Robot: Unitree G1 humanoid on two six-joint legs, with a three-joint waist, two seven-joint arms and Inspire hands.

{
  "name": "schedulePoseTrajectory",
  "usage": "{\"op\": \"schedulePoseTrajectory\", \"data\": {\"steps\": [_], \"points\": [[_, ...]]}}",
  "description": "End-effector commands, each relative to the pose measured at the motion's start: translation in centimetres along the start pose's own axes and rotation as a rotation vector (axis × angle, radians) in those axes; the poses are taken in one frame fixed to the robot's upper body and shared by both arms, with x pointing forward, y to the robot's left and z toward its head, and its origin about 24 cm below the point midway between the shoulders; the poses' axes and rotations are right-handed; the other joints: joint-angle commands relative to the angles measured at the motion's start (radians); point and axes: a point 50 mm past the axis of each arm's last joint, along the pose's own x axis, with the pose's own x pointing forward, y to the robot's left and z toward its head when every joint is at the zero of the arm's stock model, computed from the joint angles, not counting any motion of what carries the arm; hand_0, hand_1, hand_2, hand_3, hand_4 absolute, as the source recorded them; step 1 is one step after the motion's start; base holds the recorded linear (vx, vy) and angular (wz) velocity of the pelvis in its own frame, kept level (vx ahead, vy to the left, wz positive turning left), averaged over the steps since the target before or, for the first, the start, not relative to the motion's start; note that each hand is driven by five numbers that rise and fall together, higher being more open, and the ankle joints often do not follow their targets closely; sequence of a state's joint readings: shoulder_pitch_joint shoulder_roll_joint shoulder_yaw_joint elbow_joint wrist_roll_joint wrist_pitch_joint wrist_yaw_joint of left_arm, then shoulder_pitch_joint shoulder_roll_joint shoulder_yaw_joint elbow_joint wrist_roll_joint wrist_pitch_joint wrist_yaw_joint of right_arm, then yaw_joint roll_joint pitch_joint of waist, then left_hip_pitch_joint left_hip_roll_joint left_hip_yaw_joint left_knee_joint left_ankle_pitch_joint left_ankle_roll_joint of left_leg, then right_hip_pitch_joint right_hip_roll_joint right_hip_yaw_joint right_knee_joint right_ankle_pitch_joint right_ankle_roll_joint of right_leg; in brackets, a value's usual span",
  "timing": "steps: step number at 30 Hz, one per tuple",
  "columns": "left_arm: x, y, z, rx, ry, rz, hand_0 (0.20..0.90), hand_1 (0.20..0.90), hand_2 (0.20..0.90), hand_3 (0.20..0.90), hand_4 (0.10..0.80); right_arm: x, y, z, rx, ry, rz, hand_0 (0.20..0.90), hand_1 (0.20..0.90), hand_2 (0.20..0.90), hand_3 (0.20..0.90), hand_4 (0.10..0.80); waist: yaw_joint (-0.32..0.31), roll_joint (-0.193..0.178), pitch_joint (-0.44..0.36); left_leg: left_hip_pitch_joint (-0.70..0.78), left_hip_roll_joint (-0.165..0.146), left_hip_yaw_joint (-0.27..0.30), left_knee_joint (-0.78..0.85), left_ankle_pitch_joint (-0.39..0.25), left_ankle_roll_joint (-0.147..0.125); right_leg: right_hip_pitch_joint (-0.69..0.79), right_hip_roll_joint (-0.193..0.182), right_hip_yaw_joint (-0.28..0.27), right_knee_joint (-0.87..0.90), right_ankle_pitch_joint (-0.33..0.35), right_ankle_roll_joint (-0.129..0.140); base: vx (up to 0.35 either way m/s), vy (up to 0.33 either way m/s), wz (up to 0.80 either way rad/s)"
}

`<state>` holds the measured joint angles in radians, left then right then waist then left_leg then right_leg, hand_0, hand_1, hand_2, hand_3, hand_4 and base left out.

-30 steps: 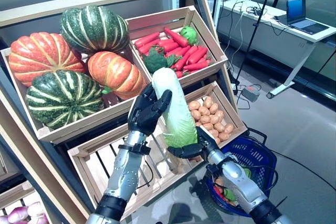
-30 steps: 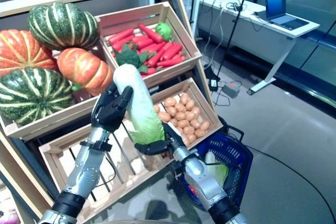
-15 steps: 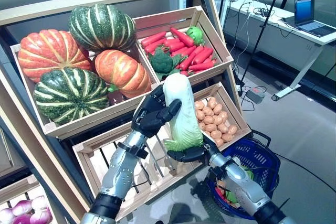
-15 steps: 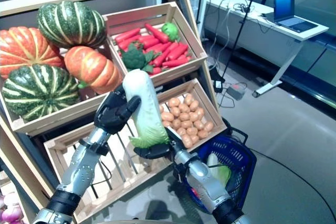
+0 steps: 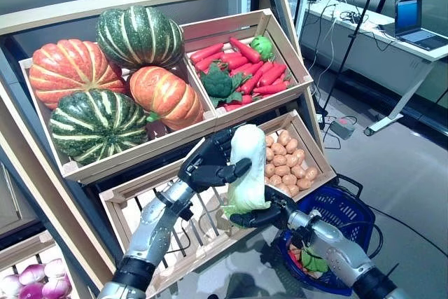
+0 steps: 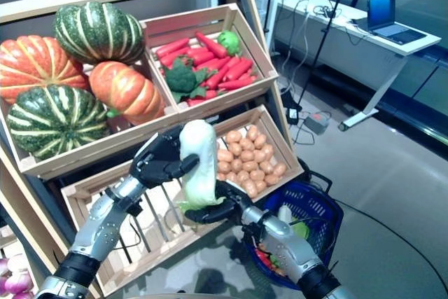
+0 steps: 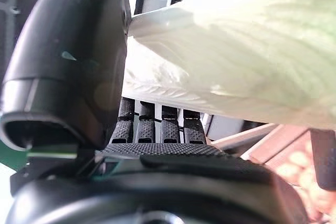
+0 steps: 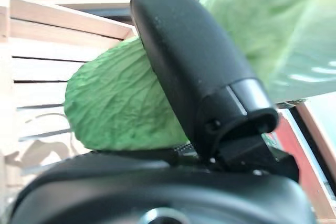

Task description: Put vegetables into the basket

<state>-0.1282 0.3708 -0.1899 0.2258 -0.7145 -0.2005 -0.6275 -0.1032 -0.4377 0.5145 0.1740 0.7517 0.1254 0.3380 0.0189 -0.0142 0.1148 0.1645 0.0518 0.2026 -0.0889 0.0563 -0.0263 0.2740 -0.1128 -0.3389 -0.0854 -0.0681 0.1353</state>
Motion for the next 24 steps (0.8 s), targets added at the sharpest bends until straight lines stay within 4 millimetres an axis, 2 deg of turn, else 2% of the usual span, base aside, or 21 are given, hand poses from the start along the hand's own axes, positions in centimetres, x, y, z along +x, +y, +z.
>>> {"op": "schedulePoseTrajectory", "data": {"steps": [1, 3, 7, 14, 16, 24], "points": [[-1.3, 0.3, -2.0, 0.101, 0.216, -0.119, 0.3, 0.3, 0.3, 0.3, 0.4, 0.1, 2.9, 14.5, 0.02, -0.634, 0.319, 0.9, 0.9, 0.9, 0.9, 0.8, 0.003, 0.004, -0.039, 0.063, -0.018, 0.027, 0.002, -0.163, 0.006, -0.035, 0.031, 0.01, -0.002, -0.007, -0.069, 0.0, 0.0, 0.0], [-2.0, 0.8, -2.3, 0.097, 0.232, -0.103, 0.3, 0.3, 0.3, 0.3, 0.4, -0.3, 3.2, 14.7, 0.029, -0.633, 0.393, 0.9, 0.9, 0.9, 0.9, 0.8, 0.004, 0.002, -0.04, 0.062, -0.017, 0.028, 0.002, -0.163, 0.005, -0.035, 0.031, 0.009, -0.002, -0.008, -0.069, 0.0, 0.0, 0.0], [-2.6, 1.2, -2.7, 0.081, 0.241, -0.076, 0.3, 0.3, 0.3, 0.3, 0.4, -1.0, 3.5, 15.5, 0.022, -0.693, 0.431, 0.9, 0.9, 0.9, 0.9, 0.8, 0.003, -0.001, -0.043, 0.061, -0.016, 0.029, 0.002, -0.163, 0.004, -0.036, 0.033, 0.011, -0.002, -0.01, -0.07, 0.0, 0.0, 0.0], [-2.6, 0.9, -3.3, 0.05, 0.228, -0.068, 0.3, 0.3, 0.3, 0.3, 0.4, -1.1, 3.8, 15.8, 0.066, -0.746, 0.441, 0.9, 0.9, 0.9, 0.9, 0.8, -0.001, -0.002, -0.041, 0.059, -0.014, 0.033, 0.002, -0.161, 0.004, -0.041, 0.035, 0.018, -0.002, -0.009, -0.07, 0.0, 0.0, 0.0], [-2.3, 0.7, -3.2, 0.042, 0.211, -0.071, 0.3, 0.3, 0.3, 0.3, 0.4, -0.9, 3.9, 15.6, 0.092, -0.748, 0.44, 0.3, 0.3, 0.3, 0.3, 0.4, -0.001, -0.002, -0.039, 0.058, -0.014, 0.034, 0.002, -0.161, 0.005, -0.041, 0.035, 0.019, -0.002, -0.01, -0.071, 0.0, 0.0, 0.0], [-0.8, -0.3, -2.2, 0.027, 0.128, -0.121, 0.3, 0.3, 0.3, 0.3, 0.4, 0.1, 4.0, 14.6, 0.168, -0.719, 0.424, 0.3, 0.3, 0.3, 0.3, 0.4, 0.001, -0.002, -0.035, 0.058, -0.013, 0.032, 0.002, -0.16, 0.003, -0.04, 0.034, 0.018, -0.002, -0.009, -0.072, 0.0, 0.0, 0.0]]}}
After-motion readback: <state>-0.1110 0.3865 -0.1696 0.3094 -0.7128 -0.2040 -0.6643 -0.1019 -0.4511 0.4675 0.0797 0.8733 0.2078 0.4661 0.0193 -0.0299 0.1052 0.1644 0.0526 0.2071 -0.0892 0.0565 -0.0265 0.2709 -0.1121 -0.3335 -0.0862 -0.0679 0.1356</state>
